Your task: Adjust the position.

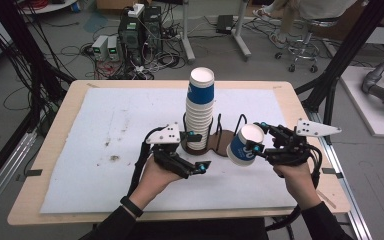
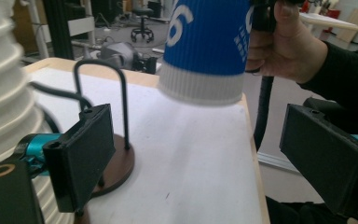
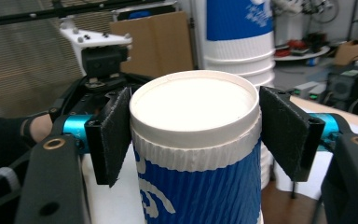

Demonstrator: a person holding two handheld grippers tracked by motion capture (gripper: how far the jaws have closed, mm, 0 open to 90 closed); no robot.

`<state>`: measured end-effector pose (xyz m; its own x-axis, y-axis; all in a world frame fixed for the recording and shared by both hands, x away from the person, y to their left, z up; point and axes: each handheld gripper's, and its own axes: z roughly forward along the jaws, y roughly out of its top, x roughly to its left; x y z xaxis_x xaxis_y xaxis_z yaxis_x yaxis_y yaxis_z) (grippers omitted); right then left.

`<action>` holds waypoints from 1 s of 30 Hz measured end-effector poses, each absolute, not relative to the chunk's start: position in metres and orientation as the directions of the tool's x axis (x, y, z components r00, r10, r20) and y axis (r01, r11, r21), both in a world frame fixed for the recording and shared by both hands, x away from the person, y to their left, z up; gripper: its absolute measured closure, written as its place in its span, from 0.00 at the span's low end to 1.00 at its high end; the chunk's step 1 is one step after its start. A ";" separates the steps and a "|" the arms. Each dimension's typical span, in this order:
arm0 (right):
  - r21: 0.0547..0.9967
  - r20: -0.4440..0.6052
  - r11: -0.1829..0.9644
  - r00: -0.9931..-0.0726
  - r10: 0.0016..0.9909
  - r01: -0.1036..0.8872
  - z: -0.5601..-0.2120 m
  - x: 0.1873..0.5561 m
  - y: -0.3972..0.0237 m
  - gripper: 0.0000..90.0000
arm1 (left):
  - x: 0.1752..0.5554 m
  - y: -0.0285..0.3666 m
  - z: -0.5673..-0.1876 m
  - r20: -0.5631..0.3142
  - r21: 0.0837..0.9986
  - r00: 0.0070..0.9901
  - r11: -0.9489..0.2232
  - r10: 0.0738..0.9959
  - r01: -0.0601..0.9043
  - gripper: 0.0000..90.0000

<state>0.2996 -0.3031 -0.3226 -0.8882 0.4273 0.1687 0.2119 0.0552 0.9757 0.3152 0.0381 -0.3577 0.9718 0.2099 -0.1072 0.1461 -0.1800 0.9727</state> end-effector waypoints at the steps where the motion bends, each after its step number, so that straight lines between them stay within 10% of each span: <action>1: 0.975 0.172 0.059 -0.891 0.421 0.216 -0.323 0.299 -0.299 0.33 | 0.315 0.035 -0.357 -0.105 0.973 0.975 -0.180 0.198 0.142 0.11; 30: 0.955 0.212 0.135 -0.926 0.312 0.264 -0.335 0.296 -0.256 0.33 | 0.316 -0.003 -0.379 -0.117 0.974 0.984 -0.176 0.138 0.141 0.12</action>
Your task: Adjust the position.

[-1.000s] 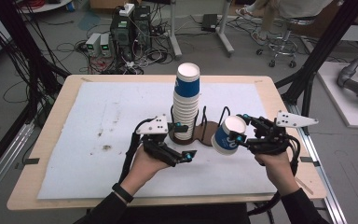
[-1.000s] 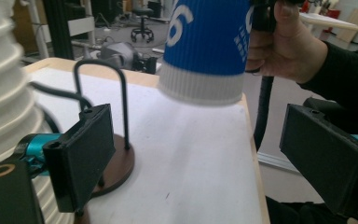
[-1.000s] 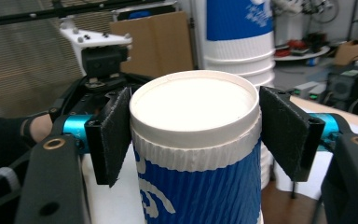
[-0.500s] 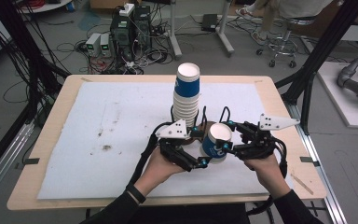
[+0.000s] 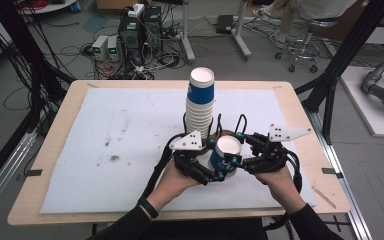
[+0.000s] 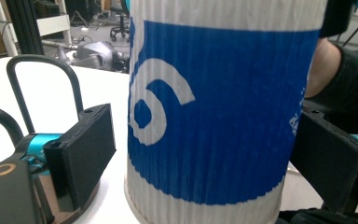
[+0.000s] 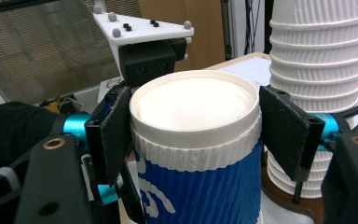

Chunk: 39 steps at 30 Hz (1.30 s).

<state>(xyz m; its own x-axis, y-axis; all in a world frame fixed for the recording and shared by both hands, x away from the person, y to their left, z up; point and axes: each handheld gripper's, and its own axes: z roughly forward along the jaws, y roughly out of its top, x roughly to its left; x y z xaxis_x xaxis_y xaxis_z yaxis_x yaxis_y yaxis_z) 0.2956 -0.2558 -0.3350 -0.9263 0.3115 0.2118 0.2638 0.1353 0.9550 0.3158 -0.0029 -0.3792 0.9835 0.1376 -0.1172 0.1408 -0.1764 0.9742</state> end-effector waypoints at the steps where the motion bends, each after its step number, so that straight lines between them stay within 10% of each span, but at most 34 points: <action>1: 0.956 0.210 0.135 -0.927 0.311 0.262 -0.335 0.296 -0.255 0.33 | 0.316 -0.003 -0.380 -0.117 0.974 0.983 -0.178 0.138 0.141 0.13; 39: 0.928 0.204 0.246 -0.935 0.291 0.279 -0.315 0.303 -0.259 0.21 | 0.317 0.005 -0.380 -0.078 0.944 0.989 -0.310 0.126 0.114 0.23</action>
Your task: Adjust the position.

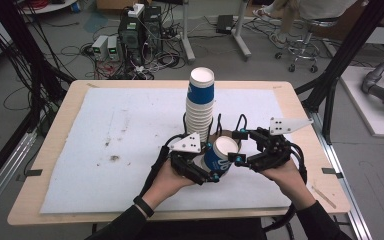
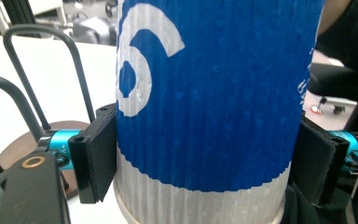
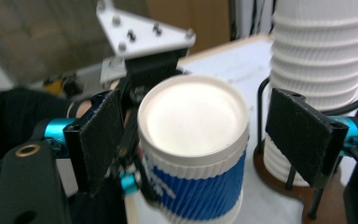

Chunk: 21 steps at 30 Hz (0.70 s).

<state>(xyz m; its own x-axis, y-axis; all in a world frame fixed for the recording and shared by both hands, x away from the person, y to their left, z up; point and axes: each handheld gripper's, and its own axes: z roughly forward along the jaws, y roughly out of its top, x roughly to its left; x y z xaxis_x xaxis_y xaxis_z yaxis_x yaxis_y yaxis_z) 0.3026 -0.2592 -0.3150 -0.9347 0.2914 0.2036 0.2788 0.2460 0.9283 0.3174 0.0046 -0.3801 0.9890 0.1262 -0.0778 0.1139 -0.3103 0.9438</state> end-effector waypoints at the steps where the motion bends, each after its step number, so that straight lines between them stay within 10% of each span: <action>1: 0.915 0.201 0.282 -0.933 0.297 0.287 -0.315 0.303 -0.257 0.21 | 0.317 0.005 -0.379 -0.073 0.937 0.989 -0.330 0.125 0.111 0.23; 13: 0.872 0.169 0.405 -0.946 0.275 0.274 -0.328 0.304 -0.239 0.32 | 0.313 0.001 -0.372 0.001 0.897 0.994 -0.439 0.111 0.048 0.23; 21: 0.917 0.202 0.286 -0.944 0.261 0.276 -0.326 0.306 -0.252 0.32 | 0.312 0.012 -0.374 -0.038 0.979 0.990 -0.195 0.139 0.065 0.09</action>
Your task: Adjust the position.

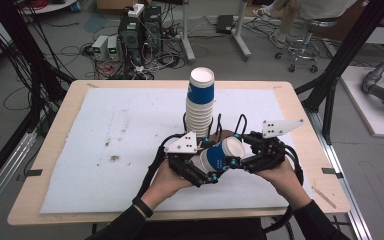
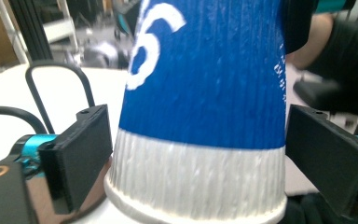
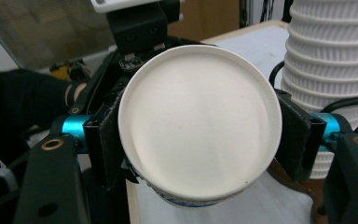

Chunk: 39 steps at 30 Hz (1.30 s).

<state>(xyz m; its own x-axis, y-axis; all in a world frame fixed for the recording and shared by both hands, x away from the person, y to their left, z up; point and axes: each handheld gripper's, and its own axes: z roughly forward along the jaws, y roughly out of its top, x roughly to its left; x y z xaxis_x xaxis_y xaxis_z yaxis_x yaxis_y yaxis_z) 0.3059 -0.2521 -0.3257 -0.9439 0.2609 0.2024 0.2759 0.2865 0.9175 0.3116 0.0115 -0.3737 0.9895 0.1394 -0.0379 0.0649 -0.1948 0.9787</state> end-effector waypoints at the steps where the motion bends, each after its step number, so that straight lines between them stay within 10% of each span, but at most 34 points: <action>1: 0.917 0.202 0.286 -0.944 0.261 0.276 -0.326 0.306 -0.252 0.32 | 0.312 0.012 -0.374 -0.038 0.979 0.990 -0.195 0.139 0.065 0.09; 21: 0.934 0.271 0.175 -0.938 0.214 0.310 -0.332 0.309 -0.257 0.32 | 0.317 0.017 -0.374 -0.062 0.978 0.993 -0.195 0.100 0.081 0.21; 39: 0.839 0.137 0.491 -0.965 0.226 0.234 -0.325 0.306 -0.244 0.32 | 0.318 0.020 -0.362 -0.002 0.903 0.997 -0.428 0.071 0.032 0.22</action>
